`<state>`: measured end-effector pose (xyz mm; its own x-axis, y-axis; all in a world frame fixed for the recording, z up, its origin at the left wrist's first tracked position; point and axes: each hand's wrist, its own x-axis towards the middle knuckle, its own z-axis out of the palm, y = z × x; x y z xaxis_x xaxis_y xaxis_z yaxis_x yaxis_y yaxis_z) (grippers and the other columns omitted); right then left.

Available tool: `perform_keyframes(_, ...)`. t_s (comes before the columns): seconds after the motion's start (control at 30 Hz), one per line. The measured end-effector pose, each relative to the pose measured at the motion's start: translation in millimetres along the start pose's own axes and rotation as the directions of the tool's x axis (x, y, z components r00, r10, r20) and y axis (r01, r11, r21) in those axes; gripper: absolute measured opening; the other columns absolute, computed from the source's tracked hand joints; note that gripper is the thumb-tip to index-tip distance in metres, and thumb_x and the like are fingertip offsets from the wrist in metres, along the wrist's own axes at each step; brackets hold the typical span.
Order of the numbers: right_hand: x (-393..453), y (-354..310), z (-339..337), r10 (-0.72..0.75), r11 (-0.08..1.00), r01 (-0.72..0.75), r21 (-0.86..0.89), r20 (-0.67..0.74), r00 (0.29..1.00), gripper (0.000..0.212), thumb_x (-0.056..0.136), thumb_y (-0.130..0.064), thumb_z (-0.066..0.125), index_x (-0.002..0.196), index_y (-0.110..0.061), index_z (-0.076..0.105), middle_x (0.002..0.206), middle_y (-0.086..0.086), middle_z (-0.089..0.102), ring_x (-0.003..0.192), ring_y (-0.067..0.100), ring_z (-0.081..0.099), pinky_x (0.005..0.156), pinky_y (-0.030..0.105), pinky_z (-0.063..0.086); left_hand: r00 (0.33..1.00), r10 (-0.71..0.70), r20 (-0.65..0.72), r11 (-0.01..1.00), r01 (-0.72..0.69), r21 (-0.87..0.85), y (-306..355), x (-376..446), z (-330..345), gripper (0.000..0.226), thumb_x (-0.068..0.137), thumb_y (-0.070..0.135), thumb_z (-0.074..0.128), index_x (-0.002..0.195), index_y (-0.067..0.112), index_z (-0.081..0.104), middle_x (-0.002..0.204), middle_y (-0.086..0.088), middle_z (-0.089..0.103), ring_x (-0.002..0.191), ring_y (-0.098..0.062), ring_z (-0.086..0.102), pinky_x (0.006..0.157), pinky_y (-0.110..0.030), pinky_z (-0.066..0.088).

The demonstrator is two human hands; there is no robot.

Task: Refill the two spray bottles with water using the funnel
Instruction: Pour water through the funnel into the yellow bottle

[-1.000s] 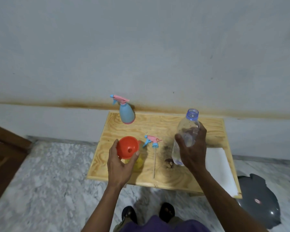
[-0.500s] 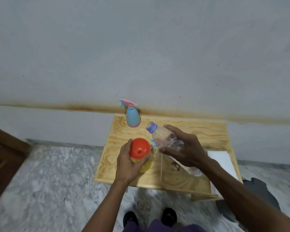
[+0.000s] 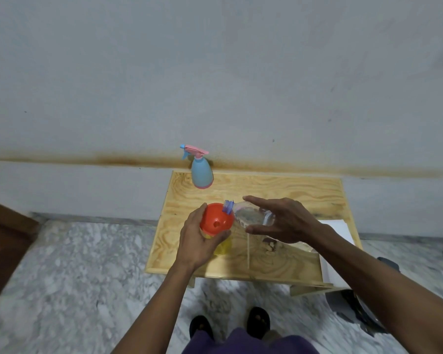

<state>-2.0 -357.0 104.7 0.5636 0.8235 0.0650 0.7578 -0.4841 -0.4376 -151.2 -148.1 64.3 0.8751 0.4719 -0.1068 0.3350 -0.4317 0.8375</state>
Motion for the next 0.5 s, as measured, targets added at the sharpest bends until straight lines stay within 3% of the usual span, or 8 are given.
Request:
perform_keyframes(0.13,1.4,0.8,0.7,-0.009,0.999,0.011,-0.039,0.039,0.999,0.086,0.075,-0.088,0.038,0.150,-0.047,0.026,0.119,0.002,0.072,0.079,0.018,0.066,0.063,0.032,0.055,1.000,0.010,0.013,1.000,-0.010,-0.003,0.4,-0.1,-2.3,0.104,0.062,0.070,0.076,0.149,0.029,0.038,0.143,0.010,0.049,0.129,-0.012,0.049,0.107,-0.044,0.047)
perform_keyframes(0.3,3.1,0.2,-1.3,-0.026,0.994,0.034,-0.105,0.074,0.997,0.089,0.072,-0.093,0.029,0.150,-0.050,0.024,0.117,-0.002,0.072,0.085,0.019,0.066,0.063,0.029,0.048,0.999,0.018,0.028,1.000,-0.017,-0.003,0.2,-0.7,-4.5,0.105,0.063,0.068,0.076,0.150,0.027,0.037,0.144,0.010,0.049,0.130,-0.012,0.048,0.107,-0.044,0.046)
perform_keyframes(0.5,5.1,-3.3,-3.5,-0.066,0.982,0.080,-0.169,0.087,0.994,0.090,0.073,-0.093,0.023,0.149,-0.046,0.030,0.105,-0.001,0.073,0.080,0.019,0.063,0.059,0.027,0.037,0.999,0.023,0.028,1.000,-0.024,0.018,0.3,-2.3,-5.5,0.106,0.061,0.071,0.074,0.150,0.026,0.038,0.146,0.008,0.049,0.130,-0.014,0.048,0.107,-0.043,0.046)
